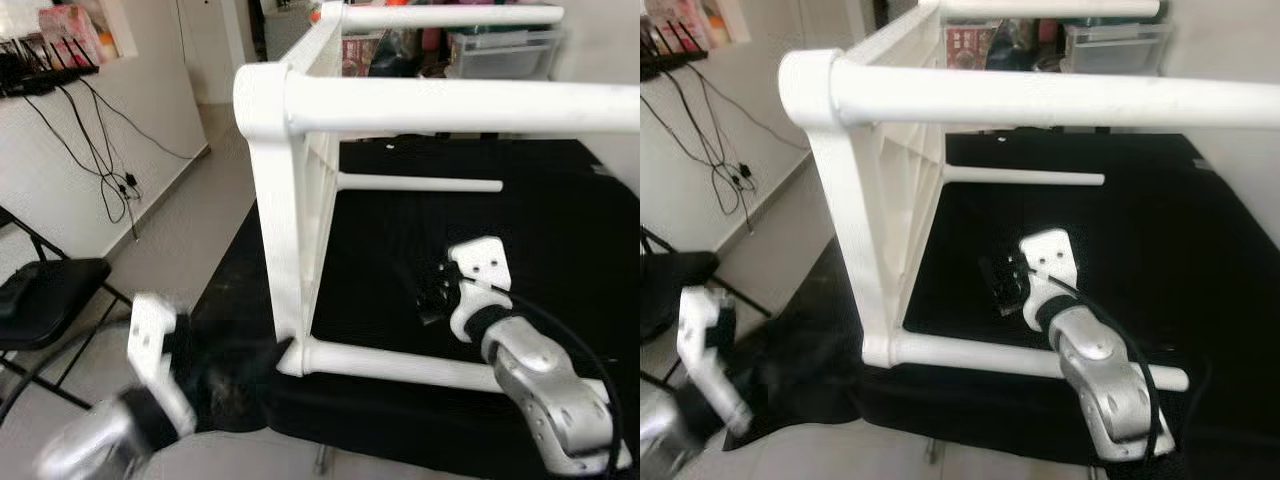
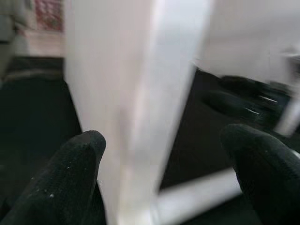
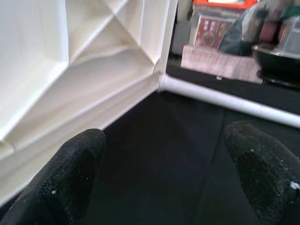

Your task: Building children table

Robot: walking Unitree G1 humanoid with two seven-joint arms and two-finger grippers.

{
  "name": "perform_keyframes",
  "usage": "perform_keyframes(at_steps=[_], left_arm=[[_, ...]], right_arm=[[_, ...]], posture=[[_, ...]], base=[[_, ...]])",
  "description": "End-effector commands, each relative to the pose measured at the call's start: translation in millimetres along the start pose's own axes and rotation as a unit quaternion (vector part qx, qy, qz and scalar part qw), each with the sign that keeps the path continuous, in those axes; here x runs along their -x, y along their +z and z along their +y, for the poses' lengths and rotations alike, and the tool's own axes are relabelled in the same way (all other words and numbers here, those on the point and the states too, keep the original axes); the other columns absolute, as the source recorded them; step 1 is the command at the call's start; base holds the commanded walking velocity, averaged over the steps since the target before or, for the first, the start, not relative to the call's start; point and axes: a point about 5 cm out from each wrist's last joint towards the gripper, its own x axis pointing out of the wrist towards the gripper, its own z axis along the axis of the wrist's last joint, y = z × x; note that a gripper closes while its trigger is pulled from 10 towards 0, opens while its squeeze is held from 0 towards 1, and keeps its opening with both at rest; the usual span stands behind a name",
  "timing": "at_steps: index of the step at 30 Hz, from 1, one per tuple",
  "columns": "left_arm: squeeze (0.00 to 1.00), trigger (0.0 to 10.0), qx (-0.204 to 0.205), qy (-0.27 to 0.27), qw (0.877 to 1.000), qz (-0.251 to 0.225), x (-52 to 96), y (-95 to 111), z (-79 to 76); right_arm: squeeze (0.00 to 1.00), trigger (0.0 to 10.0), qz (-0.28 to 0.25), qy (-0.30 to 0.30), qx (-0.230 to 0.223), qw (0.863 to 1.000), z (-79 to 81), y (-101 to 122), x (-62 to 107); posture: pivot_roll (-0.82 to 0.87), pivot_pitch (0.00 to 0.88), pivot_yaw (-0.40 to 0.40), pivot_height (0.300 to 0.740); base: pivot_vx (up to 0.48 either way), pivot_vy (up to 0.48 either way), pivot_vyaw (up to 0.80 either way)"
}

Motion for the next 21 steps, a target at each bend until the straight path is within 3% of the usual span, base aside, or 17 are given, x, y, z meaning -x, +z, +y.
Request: perform_keyframes(at_steps=[1, 3, 4, 6, 10, 16, 21], left_arm=[[0.0, 10.0, 0.001, 0.006, 1.0, 0.008, -5.6, -8, 4.4], [0.0, 10.0, 0.002, 0.002, 1.0, 0.006, -9.3, -8, 5.6], [0.0, 10.0, -0.01, -0.002, 1.0, 0.006, -19.1, -10, 15.3], [0.0, 10.0, -0.01, -0.002, 1.0, 0.006, -19.1, -10, 15.3], [0.0, 10.0, -0.025, -0.005, 1.0, 0.003, -28.5, -7, 30.6], [0.0, 10.0, -0.031, -0.028, 0.999, -0.008, -33.8, -6, 21.8], [0.0, 10.0, -0.015, -0.012, 1.0, -0.011, -26.1, -8, 8.6]], right_arm=[[0.0, 10.0, -0.002, -0.002, -0.001, 1.0, 0.9, 0, 0.9], [0.0, 10.0, -0.003, -0.002, -0.003, 1.0, 1.2, 0, 1.0], [0.0, 10.0, -0.007, -0.005, -0.003, 1.0, 1.3, 2, 1.4], [0.0, 10.0, -0.007, -0.005, -0.003, 1.0, 1.3, 2, 1.4], [0.0, 10.0, -0.009, -0.01, -0.002, 1.0, -1.4, 3, 2.6], [0.0, 10.0, -0.005, -0.005, -0.007, 1.0, -1.3, 2, 3.6], [0.0, 10.0, -0.006, 0.015, -0.013, 1.0, 2.7, 2, 4.0]], posture=[[-0.07, 0.045, 0.046, 0.74], [-0.07, 0.045, 0.046, 0.74], [-0.09, 0.048, 0.052, 0.74], [-0.09, 0.048, 0.052, 0.74], [-0.1, 0.052, 0.055, 0.74], [-0.1, 0.055, 0.057, 0.74], [-0.1, 0.065, 0.058, 0.74]], base=[[0.0, 0.0, 0.0], [0.0, 0.0, 0.0], [0.0, 0.0, 0.0], [0.0, 0.0, 0.0], [0.0, 0.0, 0.0], [0.0, 0.0, 0.0], [0.0, 0.0, 0.0]])
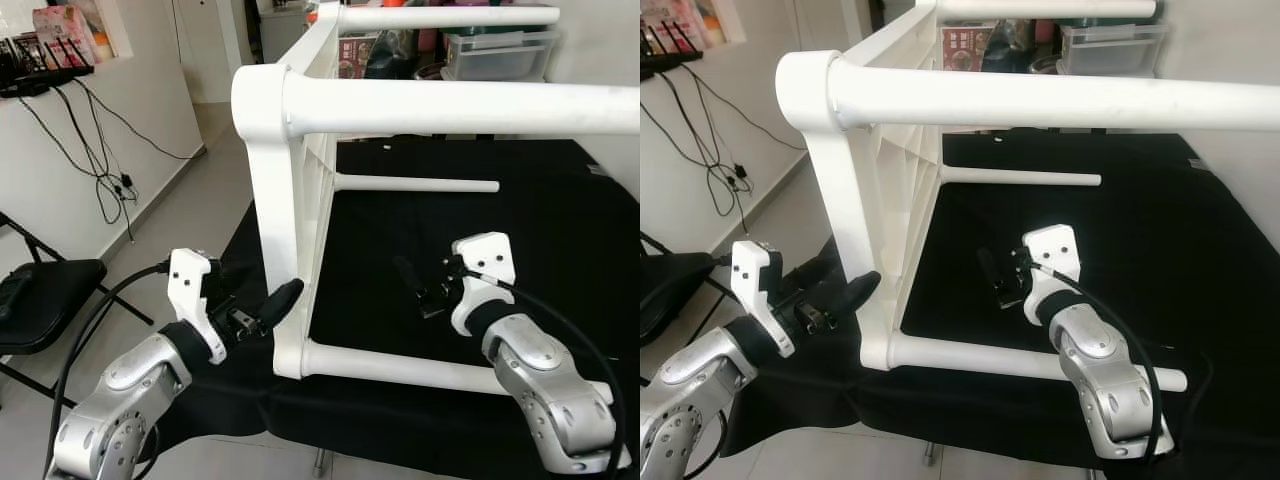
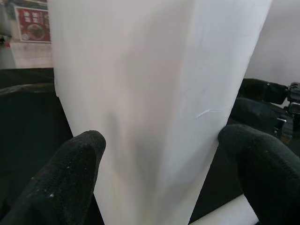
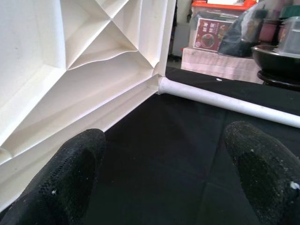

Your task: Building children table

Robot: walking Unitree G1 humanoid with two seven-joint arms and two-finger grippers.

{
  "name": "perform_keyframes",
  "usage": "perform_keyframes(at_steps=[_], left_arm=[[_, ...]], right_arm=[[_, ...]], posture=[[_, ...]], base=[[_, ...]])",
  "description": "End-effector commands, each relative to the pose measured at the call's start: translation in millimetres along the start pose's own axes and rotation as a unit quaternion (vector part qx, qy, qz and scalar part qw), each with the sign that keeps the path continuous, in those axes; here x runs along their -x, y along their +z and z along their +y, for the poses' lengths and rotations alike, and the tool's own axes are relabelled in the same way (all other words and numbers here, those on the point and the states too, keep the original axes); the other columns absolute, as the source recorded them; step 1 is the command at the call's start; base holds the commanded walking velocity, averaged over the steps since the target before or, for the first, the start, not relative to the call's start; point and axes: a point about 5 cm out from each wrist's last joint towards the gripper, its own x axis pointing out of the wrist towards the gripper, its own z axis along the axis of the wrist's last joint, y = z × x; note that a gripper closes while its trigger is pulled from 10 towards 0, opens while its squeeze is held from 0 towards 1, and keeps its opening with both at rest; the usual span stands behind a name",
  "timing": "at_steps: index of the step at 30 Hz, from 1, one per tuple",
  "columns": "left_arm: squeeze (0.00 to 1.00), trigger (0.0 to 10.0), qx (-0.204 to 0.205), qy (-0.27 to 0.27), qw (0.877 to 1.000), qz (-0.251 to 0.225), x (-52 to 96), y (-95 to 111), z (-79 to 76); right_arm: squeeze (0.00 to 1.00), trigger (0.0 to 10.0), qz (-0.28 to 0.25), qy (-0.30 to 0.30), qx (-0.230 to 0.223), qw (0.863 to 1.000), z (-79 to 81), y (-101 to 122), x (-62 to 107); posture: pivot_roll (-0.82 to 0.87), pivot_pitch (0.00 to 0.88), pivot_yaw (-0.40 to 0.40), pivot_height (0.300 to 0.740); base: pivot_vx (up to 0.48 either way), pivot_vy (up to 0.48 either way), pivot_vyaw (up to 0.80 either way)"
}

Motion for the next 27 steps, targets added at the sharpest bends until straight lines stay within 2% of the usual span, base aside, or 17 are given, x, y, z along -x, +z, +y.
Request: perform_keyframes(at_steps=[1, 3, 4, 6, 10, 12, 18, 27], left_arm=[[0.0, 10.0, 0.006, 0.004, 1.0, 0.002, 3.4, -1, -6.2], [0.0, 10.0, 0.026, -0.018, 0.999, 0.019, 15.9, -8, -23.8], [0.0, 10.0, 0.026, -0.018, 0.999, 0.019, 15.9, -8, -23.8], [0.0, 10.0, 0.044, -0.036, 0.998, 0.034, 28.6, -12, -37.2], [0.0, 10.0, 0.053, -0.036, 0.997, 0.042, 37.9, -13, -42.0], [0.0, 10.0, 0.051, -0.022, 0.997, 0.047, 39.4, -18, -39.3], [0.0, 10.0, 0.05, -0.015, 0.998, 0.03, 21.8, -22, -36.2], [0.0, 10.0, 0.059, -0.027, 0.998, 0.013, 6.3, -22, -37.3]], right_arm=[[0.0, 10.0, -0.001, 0.009, -0.005, 1.0, 2.0, 1, 1.8], [0.0, 10.0, 0.0, 0.014, -0.006, 1.0, 1.1, 1, 1.3], [0.0, 10.0, 0.0, 0.014, -0.006, 1.0, 1.1, 1, 1.3], [0.0, 10.0, 0.002, 0.014, -0.005, 1.0, -0.6, -1, 0.8], [0.0, 10.0, 0.003, 0.012, -0.003, 1.0, -2.7, -2, 0.3], [0.0, 10.0, -0.001, 0.004, 0.004, 1.0, -5.1, -1, -0.7], [0.0, 10.0, -0.015, -0.01, 0.024, 1.0, -9.1, 4, -4.3], [0.0, 10.0, -0.021, -0.016, 0.039, 0.999, -12.0, 6, -5.9]], posture=[[-0.1, 0.065, 0.058, 0.74], [-0.08, 0.065, 0.052, 0.74], [-0.08, 0.065, 0.052, 0.74], [-0.07, 0.063, 0.048, 0.74], [-0.07, 0.059, 0.047, 0.74], [-0.07, 0.053, 0.047, 0.74], [-0.09, 0.033, 0.051, 0.74], [-0.1, 0.017, 0.051, 0.74]], base=[[0.0, 0.0, 0.0], [0.0, 0.0, 0.0], [0.0, 0.0, 0.0], [0.0, 0.0, 0.0], [0.0, 0.0, 0.0], [0.0, 0.0, 0.0], [0.0, -0.45, 0.0], [0.0, -0.469, 0.0]])
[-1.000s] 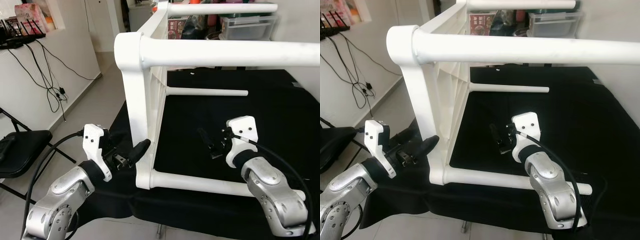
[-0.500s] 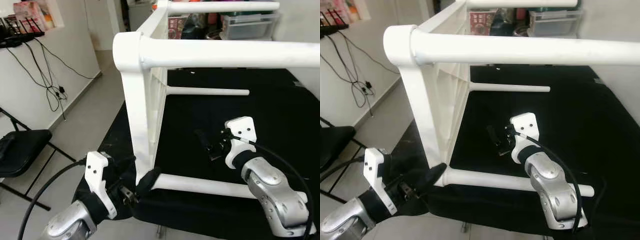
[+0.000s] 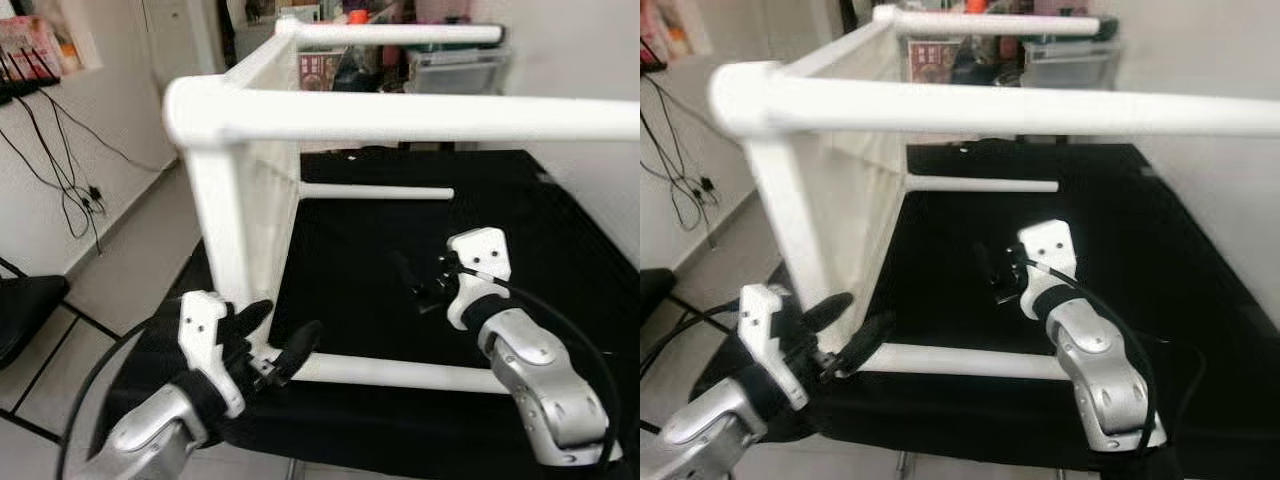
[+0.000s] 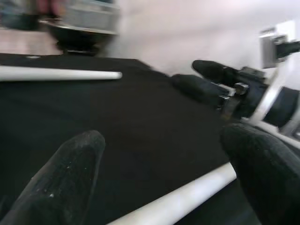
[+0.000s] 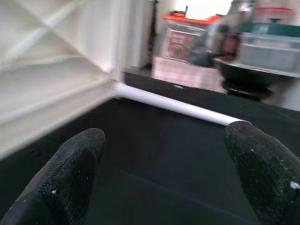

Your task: Building children table

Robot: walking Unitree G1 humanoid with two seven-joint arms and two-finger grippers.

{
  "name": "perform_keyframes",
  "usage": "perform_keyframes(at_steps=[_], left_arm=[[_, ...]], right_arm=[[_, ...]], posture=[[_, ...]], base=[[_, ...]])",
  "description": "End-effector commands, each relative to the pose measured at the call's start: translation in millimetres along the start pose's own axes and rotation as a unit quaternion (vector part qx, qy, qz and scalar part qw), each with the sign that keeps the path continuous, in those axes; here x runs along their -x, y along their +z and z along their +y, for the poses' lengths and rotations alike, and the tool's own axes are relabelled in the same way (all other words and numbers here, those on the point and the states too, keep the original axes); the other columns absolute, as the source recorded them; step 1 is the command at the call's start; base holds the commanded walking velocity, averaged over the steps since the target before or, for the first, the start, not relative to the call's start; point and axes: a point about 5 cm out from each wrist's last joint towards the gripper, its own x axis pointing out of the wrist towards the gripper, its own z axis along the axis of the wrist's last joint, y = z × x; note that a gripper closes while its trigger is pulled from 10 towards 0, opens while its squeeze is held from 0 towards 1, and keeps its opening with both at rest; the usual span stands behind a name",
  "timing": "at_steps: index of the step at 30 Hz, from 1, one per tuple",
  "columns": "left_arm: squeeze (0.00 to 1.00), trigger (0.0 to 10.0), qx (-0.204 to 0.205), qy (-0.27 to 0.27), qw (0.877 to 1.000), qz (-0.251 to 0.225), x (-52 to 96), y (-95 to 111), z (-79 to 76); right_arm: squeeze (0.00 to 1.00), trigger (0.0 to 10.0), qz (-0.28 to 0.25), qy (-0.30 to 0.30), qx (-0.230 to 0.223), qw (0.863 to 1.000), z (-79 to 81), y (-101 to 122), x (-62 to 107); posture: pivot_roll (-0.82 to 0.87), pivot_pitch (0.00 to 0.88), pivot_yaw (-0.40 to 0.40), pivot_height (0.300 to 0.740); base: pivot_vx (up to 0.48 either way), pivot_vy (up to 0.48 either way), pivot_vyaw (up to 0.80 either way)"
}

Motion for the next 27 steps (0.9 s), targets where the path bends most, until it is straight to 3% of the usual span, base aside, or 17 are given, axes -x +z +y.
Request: perform_keyframes(at_steps=[1, 7, 10, 12, 13, 14, 15, 18, 22, 23, 27], left_arm=[[0.0, 10.0, -0.007, 0.007, 1.0, -0.002, -0.9, 0, 4.3], [0.0, 10.0, 0.003, -0.006, 1.0, -0.005, -5.2, -1, 1.5], [0.0, 10.0, 0.007, 0.006, 1.0, -0.007, -6.4, -2, 3.3], [0.0, 10.0, -0.002, 0.066, 0.998, -0.011, -7.4, -2, 14.9], [0.0, 10.0, -0.002, 0.066, 0.998, -0.011, -7.4, -2, 14.9], [0.0, 10.0, -0.008, 0.123, 0.992, -0.008, -4.7, -4, 26.0], [0.0, 10.0, -0.008, 0.123, 0.992, -0.008, -4.7, -4, 26.0], [0.0, 10.0, -0.003, 0.27, 0.963, 0.013, 18.3, -13, 49.2], [0.0, 10.0, 0.001, 0.292, 0.956, 0.02, 25.7, -16, 51.1], [0.0, 10.0, 0.017, 0.31, 0.95, 0.023, 34.5, -21, 54.2], [0.0, 10.0, 0.025, 0.313, 0.949, 0.025, 36.0, -23, 55.7]], right_arm=[[0.0, 10.0, -0.014, 0.003, 0.007, 1.0, 2.4, 4, -2.2], [0.0, 10.0, -0.019, 0.012, 0.012, 1.0, 4.5, 5, -4.0], [0.0, 10.0, -0.021, 0.017, 0.016, 0.999, 5.5, 6, -4.1], [0.0, 10.0, -0.029, 0.045, 0.061, 0.997, 8.5, 10, -2.8], [0.0, 10.0, -0.029, 0.045, 0.061, 0.997, 8.5, 10, -2.8], [0.0, 10.0, -0.033, 0.058, 0.095, 0.993, 8.5, 12, -0.5], [0.0, 10.0, -0.033, 0.058, 0.095, 0.993, 8.5, 12, -0.5], [0.0, 10.0, -0.057, 0.122, 0.172, 0.976, 12.6, 28, 17.5], [0.0, 10.0, -0.064, 0.14, 0.185, 0.971, 16.0, 33, 24.1], [0.0, 10.0, -0.074, 0.161, 0.195, 0.965, 24.9, 39, 33.1], [0.0, 10.0, -0.073, 0.166, 0.197, 0.963, 27.9, 38, 34.7]], posture=[[-0.1, 0.017, 0.051, 0.74], [-0.1, 0.012, 0.049, 0.74], [-0.1, 0.01, 0.049, 0.74], [-0.1, 0.008, 0.051, 0.74], [-0.1, 0.008, 0.051, 0.74], [-0.1, 0.01, 0.057, 0.74], [-0.1, 0.01, 0.057, 0.74], [-0.1, 0.02, 0.059, 0.74], [-0.11, 0.025, 0.06, 0.74], [-0.11, 0.026, 0.064, 0.74], [-0.12, 0.023, 0.063, 0.74]], base=[[0.0, -0.465, 0.0], [0.0, -0.445, 0.0], [0.0, 0.0, 0.0], [0.0, 0.0, 0.0], [0.0, 0.0, 0.0], [0.0, 0.0, 0.0], [0.0, 0.0, 0.0], [0.0, 0.0, 0.0], [0.0, 0.0, 0.0], [0.0, 0.0, 0.0], [0.0, 0.0, 0.0]])
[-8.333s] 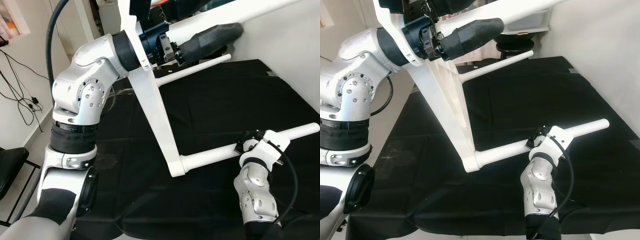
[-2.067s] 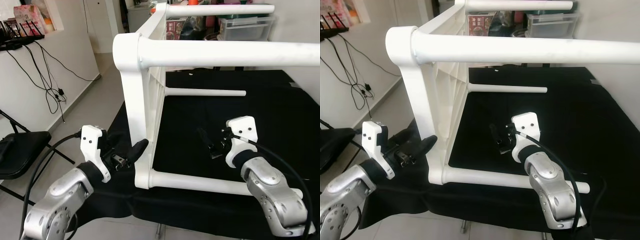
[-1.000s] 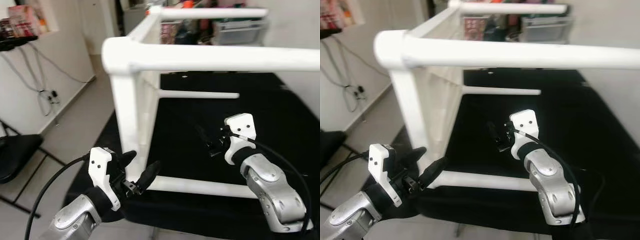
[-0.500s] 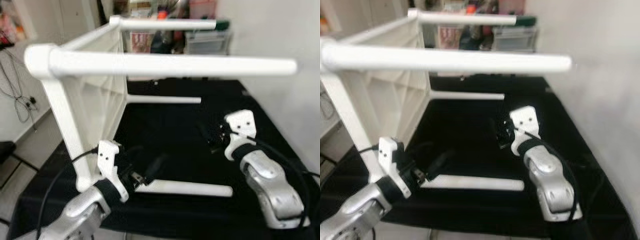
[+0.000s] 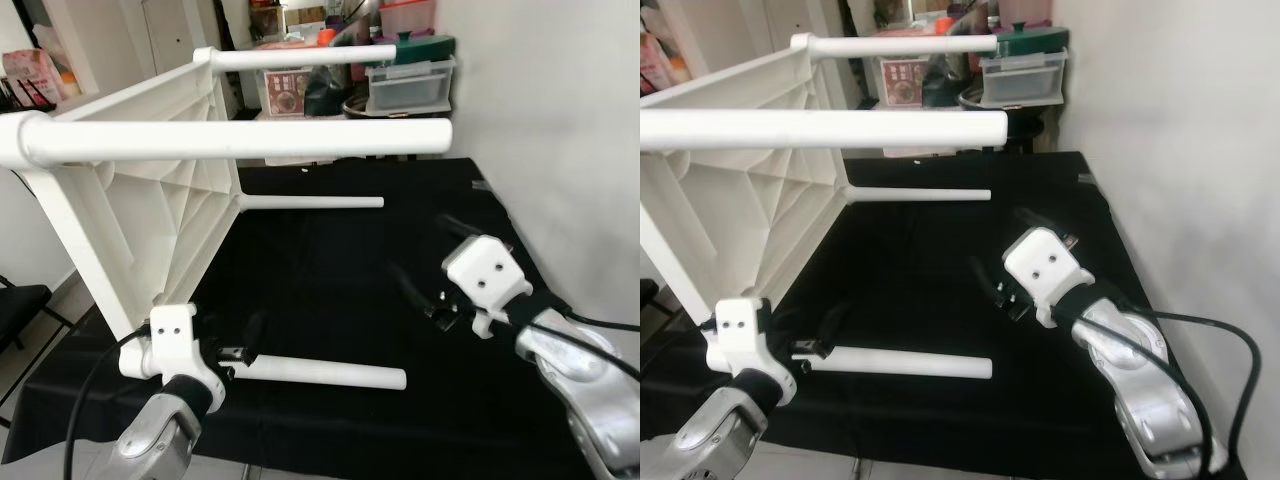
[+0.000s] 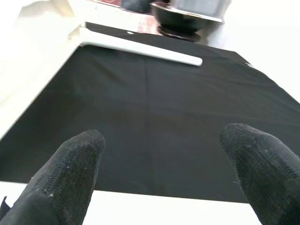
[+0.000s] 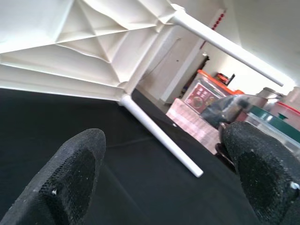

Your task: Building children table

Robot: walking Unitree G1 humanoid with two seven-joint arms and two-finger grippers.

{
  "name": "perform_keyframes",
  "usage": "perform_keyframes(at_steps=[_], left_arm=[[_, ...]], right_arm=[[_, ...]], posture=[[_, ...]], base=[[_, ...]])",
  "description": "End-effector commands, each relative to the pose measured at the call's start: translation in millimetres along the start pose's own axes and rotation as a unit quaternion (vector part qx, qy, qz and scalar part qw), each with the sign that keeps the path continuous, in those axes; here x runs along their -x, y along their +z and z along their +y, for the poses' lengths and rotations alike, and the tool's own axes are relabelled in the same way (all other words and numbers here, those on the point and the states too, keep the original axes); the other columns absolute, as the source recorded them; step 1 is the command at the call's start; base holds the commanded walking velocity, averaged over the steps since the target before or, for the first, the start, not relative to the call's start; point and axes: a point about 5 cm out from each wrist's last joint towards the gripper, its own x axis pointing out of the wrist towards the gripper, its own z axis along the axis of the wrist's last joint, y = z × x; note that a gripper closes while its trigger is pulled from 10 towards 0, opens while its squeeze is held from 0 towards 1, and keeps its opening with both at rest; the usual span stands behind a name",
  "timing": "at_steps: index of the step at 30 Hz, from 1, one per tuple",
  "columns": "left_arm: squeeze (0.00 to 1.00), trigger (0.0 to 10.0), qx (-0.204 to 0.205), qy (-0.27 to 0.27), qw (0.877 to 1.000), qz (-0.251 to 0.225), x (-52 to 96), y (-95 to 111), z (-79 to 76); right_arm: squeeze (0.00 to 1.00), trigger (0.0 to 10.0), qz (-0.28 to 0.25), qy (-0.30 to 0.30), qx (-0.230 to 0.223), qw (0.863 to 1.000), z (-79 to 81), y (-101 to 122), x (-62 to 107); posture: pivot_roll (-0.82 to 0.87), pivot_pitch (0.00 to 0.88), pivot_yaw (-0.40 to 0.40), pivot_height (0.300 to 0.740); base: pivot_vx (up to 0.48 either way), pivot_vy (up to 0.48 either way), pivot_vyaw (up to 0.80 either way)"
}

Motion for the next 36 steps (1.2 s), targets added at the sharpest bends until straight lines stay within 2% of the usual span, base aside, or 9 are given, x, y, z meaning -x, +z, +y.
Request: perform_keyframes(at_steps=[1, 11, 19, 23, 25, 28, 29, 32, 36], left_arm=[[0.0, 10.0, 0.007, 0.011, 1.0, 0.009, 0.6, -3, 4.0], [0.0, 10.0, -0.016, -0.004, 1.0, 0.012, -6.1, -3, 1.7], [0.0, 10.0, 0.015, -0.044, 0.999, 0.018, -11.3, -2, -9.5], [0.0, 10.0, 0.047, -0.03, 0.998, 0.029, -10.7, -4, -5.0], [0.0, 10.0, 0.047, -0.03, 0.998, 0.029, -10.7, -4, -5.0], [0.0, 10.0, 0.074, -0.023, 0.997, 0.028, -15.7, -2, -0.1], [0.0, 10.0, 0.074, -0.023, 0.997, 0.028, -15.7, -2, -0.1], [0.0, 10.0, 0.104, -0.027, 0.994, 0.029, -22.5, -2, 0.4], [0.0, 10.0, 0.111, -0.029, 0.993, 0.03, -24.0, -2, 0.0]], right_arm=[[0.0, 10.0, 0.001, 0.012, 0.002, 1.0, 4.6, 2, -0.1], [0.0, 10.0, 0.013, -0.008, 0.012, 1.0, 4.9, -3, -4.8], [0.0, 10.0, -0.007, -0.02, 0.049, 0.999, 1.5, 11, -1.3], [0.0, 10.0, -0.03, -0.048, 0.23, 0.972, -0.6, 29, 15.1], [0.0, 10.0, -0.03, -0.048, 0.23, 0.972, -0.6, 29, 15.1], [0.0, 10.0, -0.043, -0.127, 0.323, 0.937, -20.7, 47, 29.8], [0.0, 10.0, -0.043, -0.127, 0.323, 0.937, -20.7, 47, 29.8], [0.0, 10.0, -0.057, -0.174, 0.369, 0.911, -32.1, 64, 39.0], [0.0, 10.0, -0.059, -0.18, 0.373, 0.908, -33.3, 67, 40.0]], posture=[[-0.12, 0.023, 0.063, 0.74], [-0.12, 0.018, 0.067, 0.74], [-0.13, 0.018, 0.076, 0.74], [-0.14, 0.029, 0.087, 0.74], [-0.14, 0.029, 0.087, 0.74], [-0.17, 0.036, 0.109, 0.74], [-0.17, 0.036, 0.109, 0.74], [-0.18, 0.036, 0.12, 0.74], [-0.18, 0.036, 0.12, 0.74]], base=[[0.0, 0.0, 0.0], [0.0, 0.48, 0.0], [0.0, 0.0, 0.0], [0.0, 0.0, 0.0], [0.0, 0.0, 0.0], [0.0, 0.0, 0.0], [0.0, 0.0, 0.0], [0.0, 0.0, 0.0], [0.0, 0.0, 0.0]])
